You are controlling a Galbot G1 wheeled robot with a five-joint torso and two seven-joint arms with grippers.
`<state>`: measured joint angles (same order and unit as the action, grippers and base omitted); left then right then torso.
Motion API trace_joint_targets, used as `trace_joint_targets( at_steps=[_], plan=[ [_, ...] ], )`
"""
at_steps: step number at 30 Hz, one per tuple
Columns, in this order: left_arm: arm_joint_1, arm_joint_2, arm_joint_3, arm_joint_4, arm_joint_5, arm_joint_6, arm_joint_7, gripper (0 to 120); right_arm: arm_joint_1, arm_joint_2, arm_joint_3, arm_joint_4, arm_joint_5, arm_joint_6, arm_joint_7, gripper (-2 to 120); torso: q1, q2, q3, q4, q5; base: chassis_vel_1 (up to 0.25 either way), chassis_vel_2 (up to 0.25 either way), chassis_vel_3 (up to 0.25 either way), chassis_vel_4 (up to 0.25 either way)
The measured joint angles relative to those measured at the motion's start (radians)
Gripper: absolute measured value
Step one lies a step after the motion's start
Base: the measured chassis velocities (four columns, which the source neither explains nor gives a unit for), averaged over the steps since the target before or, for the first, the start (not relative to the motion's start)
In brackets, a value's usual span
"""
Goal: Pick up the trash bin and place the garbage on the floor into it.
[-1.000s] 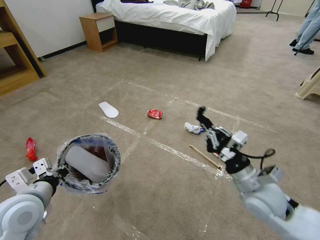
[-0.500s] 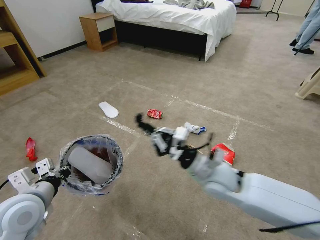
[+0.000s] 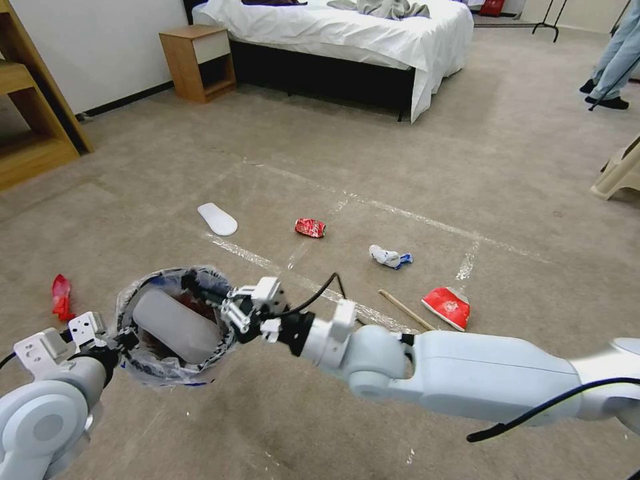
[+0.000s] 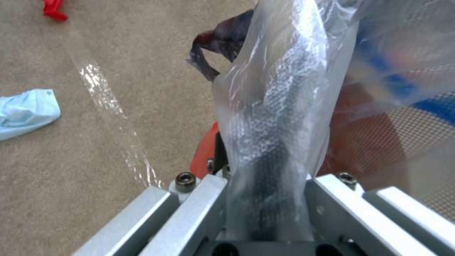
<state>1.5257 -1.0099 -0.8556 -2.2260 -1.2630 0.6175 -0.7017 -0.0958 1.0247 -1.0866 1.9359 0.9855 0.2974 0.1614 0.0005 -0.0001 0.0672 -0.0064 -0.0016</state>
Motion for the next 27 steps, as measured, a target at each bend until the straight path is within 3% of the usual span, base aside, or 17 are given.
trace_joint_targets(
  at_steps=[6, 17, 27],
  plan=[
    [-0.007, -0.001, 0.0, 0.009, 0.003, -0.003, 0.006, 0, 0.035, 0.112, -0.04, -0.032, 0.037, -0.084, 0.078, 0, 0.0, 0.0, 0.0, 0.0004, 0.0, 0.0, 0.0, 0.0, 0.0],
    [-0.005, 0.003, -0.007, 0.001, 0.003, -0.006, 0.011, 0, 0.087, 0.207, -0.076, -0.067, 0.068, -0.203, 0.17, 0, 0.0, 0.0, 0.0, 0.0004, 0.0002, 0.0, 0.0, 0.0, 0.0],
    [-0.001, 0.0, -0.009, -0.015, 0.004, -0.008, 0.013, 0, 0.123, 0.213, -0.095, -0.113, 0.05, -0.223, 0.161, 0, 0.0, 0.0, 0.0, 0.0002, 0.0003, 0.0, 0.0, 0.0, 0.0]
  ],
)
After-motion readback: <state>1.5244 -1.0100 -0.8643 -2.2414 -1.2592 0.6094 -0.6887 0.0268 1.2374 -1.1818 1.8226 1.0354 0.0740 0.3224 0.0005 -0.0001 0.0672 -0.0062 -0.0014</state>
